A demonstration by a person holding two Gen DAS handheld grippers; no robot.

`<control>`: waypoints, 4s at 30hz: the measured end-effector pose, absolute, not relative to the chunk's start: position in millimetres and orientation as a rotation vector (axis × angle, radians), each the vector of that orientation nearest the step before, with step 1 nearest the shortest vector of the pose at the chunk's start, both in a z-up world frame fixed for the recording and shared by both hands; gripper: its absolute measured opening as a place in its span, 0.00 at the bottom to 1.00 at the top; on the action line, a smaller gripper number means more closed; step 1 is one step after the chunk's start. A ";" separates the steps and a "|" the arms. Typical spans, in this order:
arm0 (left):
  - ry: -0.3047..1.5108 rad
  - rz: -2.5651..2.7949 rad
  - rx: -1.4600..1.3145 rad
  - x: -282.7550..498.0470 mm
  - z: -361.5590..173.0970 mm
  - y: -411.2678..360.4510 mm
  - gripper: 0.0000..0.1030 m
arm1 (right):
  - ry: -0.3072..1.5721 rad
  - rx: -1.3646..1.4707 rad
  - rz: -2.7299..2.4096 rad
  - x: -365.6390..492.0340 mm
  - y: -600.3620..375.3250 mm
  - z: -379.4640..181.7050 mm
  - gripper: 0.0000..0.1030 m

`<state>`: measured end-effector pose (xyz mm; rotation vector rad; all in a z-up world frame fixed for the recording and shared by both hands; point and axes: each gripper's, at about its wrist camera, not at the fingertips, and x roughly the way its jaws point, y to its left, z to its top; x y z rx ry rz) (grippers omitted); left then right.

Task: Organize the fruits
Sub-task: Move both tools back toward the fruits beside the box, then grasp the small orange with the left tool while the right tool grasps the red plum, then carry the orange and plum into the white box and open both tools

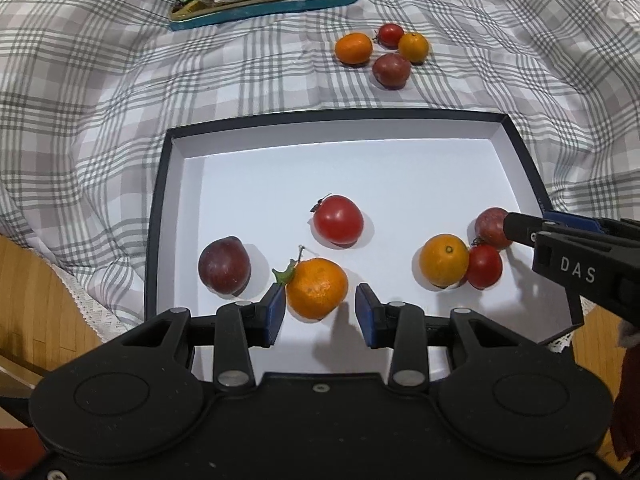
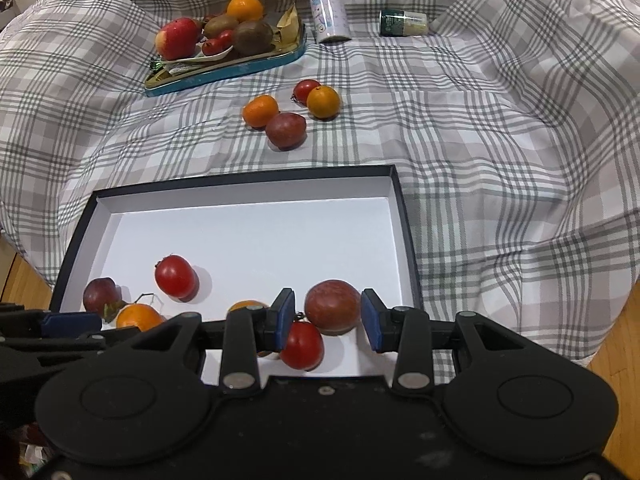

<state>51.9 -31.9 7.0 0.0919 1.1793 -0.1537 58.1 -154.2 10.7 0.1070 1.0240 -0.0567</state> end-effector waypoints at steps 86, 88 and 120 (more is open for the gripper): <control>1.099 -0.203 0.109 301.6 -44.4 -101.3 0.50 | 1.004 0.260 -0.098 239.6 -210.9 -34.8 0.45; 1.103 -0.196 0.100 300.8 -42.6 -98.2 0.50 | 1.000 0.257 -0.099 238.4 -211.1 -32.8 0.45; 1.108 -0.044 0.024 146.3 -5.7 2.9 0.50 | 1.029 0.187 0.014 126.0 -146.6 3.1 0.45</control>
